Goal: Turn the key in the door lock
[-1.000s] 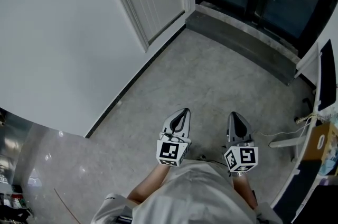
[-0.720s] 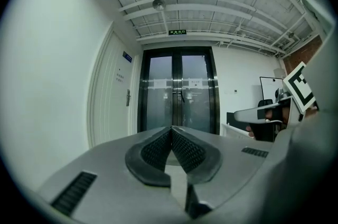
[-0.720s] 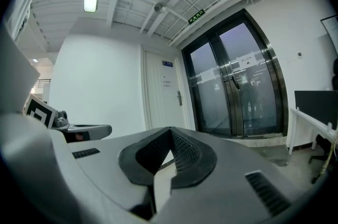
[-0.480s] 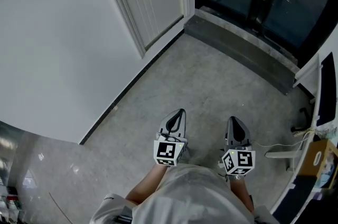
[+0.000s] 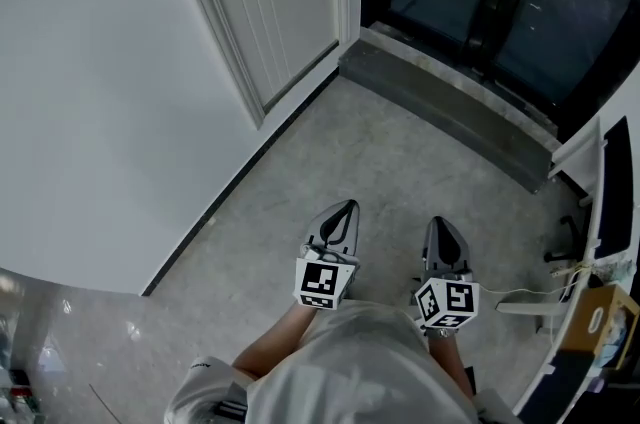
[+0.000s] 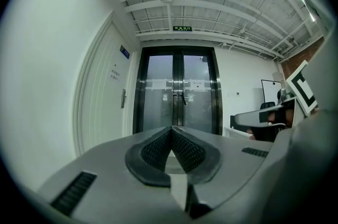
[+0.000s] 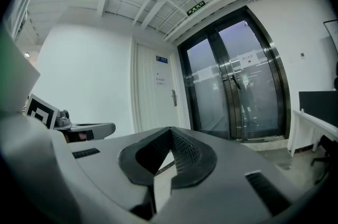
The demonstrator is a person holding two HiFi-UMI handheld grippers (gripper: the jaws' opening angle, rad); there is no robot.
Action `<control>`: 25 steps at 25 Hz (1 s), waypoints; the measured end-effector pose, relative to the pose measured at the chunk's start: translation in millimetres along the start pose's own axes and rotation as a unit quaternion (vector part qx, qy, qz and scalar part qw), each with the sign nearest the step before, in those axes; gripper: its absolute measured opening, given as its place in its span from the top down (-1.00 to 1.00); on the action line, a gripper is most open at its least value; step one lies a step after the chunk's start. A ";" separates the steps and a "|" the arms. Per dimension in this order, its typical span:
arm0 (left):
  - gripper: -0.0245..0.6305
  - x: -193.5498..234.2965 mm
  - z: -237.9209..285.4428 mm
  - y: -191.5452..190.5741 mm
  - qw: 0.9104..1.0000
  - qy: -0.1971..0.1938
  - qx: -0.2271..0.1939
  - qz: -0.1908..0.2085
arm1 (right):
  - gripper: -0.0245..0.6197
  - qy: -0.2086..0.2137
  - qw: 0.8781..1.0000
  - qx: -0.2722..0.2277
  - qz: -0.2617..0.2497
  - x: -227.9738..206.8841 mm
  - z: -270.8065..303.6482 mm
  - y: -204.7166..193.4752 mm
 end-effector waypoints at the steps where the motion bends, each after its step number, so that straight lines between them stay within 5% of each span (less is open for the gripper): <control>1: 0.90 4.4 7.0 -0.2 1.000 -0.004 0.000 0.002 | 0.95 -0.002 1.000 0.000 0.002 1.0 7.5 -2.0; 13: 0.90 20.7 63.8 -0.8 1.000 -0.005 0.003 -0.001 | 0.95 -0.014 1.000 0.002 0.010 -31.7 61.8 4.2; 25: 0.90 21.5 170.7 1.1 1.000 0.027 0.011 0.007 | 0.95 0.035 0.999 0.029 0.010 -92.0 160.4 15.4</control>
Point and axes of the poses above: the fingertips, and each gripper's own axes: z forward along the fingers, x to its left, y out of its top, the point moved 9 cm from there along -z, backward along the fingers, and after that the axes turned 3 degrees about z, right-handed, at the moved point
